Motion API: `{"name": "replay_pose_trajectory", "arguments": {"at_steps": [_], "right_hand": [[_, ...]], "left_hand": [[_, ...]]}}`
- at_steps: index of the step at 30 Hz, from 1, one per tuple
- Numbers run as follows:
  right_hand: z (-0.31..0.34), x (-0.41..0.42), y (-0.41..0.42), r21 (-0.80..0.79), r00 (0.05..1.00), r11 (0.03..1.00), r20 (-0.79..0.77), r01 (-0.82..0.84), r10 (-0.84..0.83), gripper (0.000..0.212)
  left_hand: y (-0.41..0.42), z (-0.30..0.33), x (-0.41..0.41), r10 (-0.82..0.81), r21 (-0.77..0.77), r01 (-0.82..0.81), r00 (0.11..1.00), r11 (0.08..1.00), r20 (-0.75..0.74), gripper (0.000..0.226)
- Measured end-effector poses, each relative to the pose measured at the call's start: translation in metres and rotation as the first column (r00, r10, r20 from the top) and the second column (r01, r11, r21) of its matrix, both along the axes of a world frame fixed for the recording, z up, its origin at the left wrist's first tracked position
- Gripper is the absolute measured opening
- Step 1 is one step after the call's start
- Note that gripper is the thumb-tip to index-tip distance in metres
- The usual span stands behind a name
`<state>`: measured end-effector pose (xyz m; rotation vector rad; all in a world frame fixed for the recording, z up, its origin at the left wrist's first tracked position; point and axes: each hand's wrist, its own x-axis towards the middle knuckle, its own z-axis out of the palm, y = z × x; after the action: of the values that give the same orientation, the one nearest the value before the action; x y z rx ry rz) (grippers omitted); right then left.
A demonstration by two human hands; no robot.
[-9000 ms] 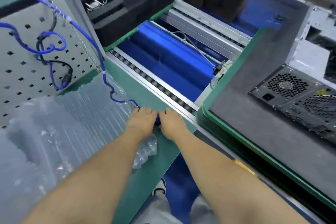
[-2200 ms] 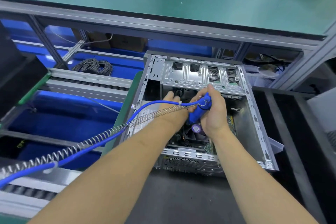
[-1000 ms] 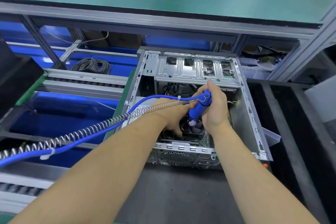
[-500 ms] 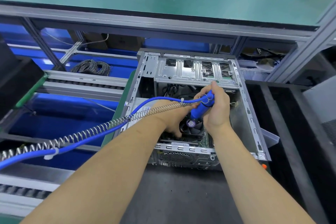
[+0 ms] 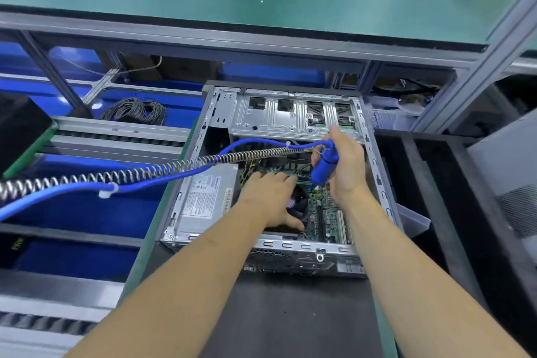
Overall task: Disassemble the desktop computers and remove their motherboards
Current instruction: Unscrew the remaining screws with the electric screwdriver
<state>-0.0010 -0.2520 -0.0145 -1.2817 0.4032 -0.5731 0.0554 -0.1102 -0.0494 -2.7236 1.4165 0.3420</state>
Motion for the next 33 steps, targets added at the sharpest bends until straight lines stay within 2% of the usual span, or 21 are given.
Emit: {"name": "replay_pose_trajectory", "arguments": {"at_steps": [3, 7, 14, 22, 28, 33], "right_hand": [[-0.006, -0.002, -0.005, 0.022, 1.000, 1.000, -0.001, 0.007, -0.007, 0.037], [-0.010, -0.003, -0.007, 0.036, 1.000, 0.999, 0.003, -0.007, 0.007, 0.036], [-0.010, -0.003, -0.007, 0.022, 0.999, 0.999, 0.008, -0.034, 0.034, 0.034], [-0.011, -0.002, -0.007, -0.015, 0.998, 0.999, -0.028, -0.050, 0.050, 0.037], [-0.013, 0.002, -0.003, -0.158, 0.985, 0.974, -0.088, -0.160, 0.148, 0.054], [-0.013, -0.001, -0.009, -0.119, 0.992, 0.986, -0.057, -0.115, 0.109, 0.039]], "left_hand": [[0.004, -0.003, 0.007, -0.010, -0.010, 0.009, 0.998, 1.000, -0.066, 0.105], [0.002, -0.007, 0.009, -0.013, -0.001, 0.013, 0.997, 1.000, -0.078, 0.110], [0.000, -0.009, 0.009, 0.066, -0.064, -0.076, 0.987, 0.995, -0.145, 0.089], [-0.001, -0.005, 0.007, 0.094, -0.059, -0.106, 0.979, 0.993, -0.178, 0.085], [-0.002, -0.003, 0.006, 0.105, -0.080, -0.121, 0.978, 0.989, -0.181, 0.074], [-0.001, -0.003, 0.007, 0.103, -0.081, -0.117, 0.982, 0.990, -0.161, 0.076]]}}
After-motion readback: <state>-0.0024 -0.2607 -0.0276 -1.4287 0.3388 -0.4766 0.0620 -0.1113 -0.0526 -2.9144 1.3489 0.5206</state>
